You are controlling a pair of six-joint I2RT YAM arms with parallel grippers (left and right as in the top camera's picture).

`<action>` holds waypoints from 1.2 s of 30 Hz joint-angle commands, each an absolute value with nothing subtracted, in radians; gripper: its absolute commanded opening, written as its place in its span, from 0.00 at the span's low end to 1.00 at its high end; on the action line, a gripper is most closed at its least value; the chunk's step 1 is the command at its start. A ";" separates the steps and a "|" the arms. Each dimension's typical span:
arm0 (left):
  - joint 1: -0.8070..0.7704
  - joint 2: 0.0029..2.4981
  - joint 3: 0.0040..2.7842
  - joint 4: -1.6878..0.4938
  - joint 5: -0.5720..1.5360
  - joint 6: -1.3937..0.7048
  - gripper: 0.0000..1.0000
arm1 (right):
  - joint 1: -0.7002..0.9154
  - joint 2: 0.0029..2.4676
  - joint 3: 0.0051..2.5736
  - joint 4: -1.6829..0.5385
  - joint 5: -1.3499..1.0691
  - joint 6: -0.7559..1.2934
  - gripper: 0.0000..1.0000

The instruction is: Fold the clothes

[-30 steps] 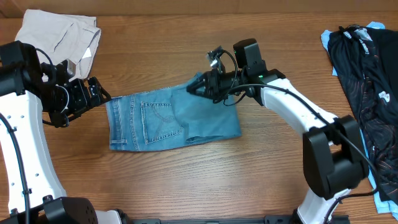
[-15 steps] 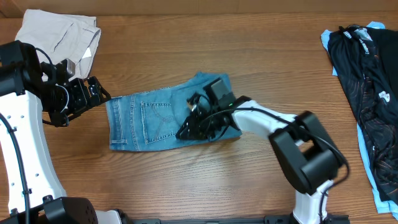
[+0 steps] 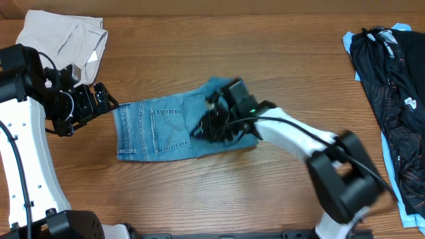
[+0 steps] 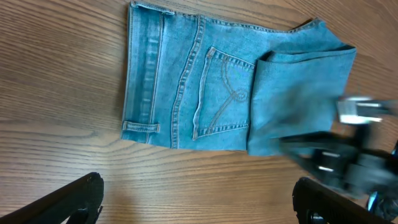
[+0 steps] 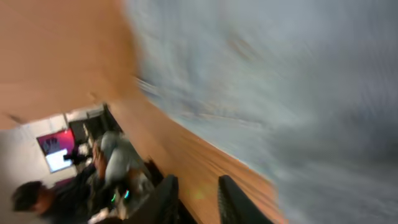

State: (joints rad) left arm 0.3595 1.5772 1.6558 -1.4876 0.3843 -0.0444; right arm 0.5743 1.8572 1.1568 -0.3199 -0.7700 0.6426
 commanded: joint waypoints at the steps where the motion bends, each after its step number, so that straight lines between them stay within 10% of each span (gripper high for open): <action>1: 0.352 1.584 1.656 -1.480 0.393 -0.030 1.00 | 0.539 1.775 1.222 -0.253 -0.697 0.622 0.29; 21: 0.352 1.584 1.656 -1.479 0.393 -0.029 1.00 | 0.516 2.153 1.224 0.135 -0.715 0.640 0.28; 31: 0.352 1.584 1.655 -1.500 0.393 -0.029 1.00 | 0.442 2.144 1.307 -0.057 -0.727 0.548 0.35; 36: 0.352 1.584 1.610 -1.472 0.392 -0.029 0.52 | 0.419 1.998 1.397 -0.252 -0.685 0.445 0.50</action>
State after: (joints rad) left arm 0.3595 1.5772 1.6489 -1.4899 0.3847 -0.0437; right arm 0.4461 2.1395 1.3224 -0.1867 -0.7418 0.5396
